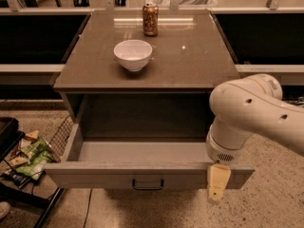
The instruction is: Open top drawer
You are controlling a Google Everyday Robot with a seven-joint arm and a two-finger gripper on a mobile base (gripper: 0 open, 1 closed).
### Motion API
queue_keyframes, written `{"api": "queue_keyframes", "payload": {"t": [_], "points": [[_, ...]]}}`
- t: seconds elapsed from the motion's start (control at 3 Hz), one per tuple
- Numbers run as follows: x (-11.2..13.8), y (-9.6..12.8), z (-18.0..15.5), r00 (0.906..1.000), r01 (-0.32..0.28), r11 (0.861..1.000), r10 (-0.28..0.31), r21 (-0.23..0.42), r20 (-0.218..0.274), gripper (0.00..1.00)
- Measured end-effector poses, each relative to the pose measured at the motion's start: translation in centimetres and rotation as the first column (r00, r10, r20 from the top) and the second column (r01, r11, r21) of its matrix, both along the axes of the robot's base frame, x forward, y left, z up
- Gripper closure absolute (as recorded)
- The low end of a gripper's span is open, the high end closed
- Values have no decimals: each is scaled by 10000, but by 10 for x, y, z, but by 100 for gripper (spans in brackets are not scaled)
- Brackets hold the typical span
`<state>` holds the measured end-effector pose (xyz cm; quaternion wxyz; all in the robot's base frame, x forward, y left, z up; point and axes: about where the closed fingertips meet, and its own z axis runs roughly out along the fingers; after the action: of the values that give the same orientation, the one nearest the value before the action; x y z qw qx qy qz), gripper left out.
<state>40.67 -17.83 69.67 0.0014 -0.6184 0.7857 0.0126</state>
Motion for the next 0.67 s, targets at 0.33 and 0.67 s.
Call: {"api": "queue_keyframes", "payload": {"t": [0.33, 0.67], "points": [[-10, 8, -32, 9980, -205, 9985, 235, 516, -593, 0], [-31, 16, -50, 9925, -204, 9960, 306, 867, -1180, 26]]}}
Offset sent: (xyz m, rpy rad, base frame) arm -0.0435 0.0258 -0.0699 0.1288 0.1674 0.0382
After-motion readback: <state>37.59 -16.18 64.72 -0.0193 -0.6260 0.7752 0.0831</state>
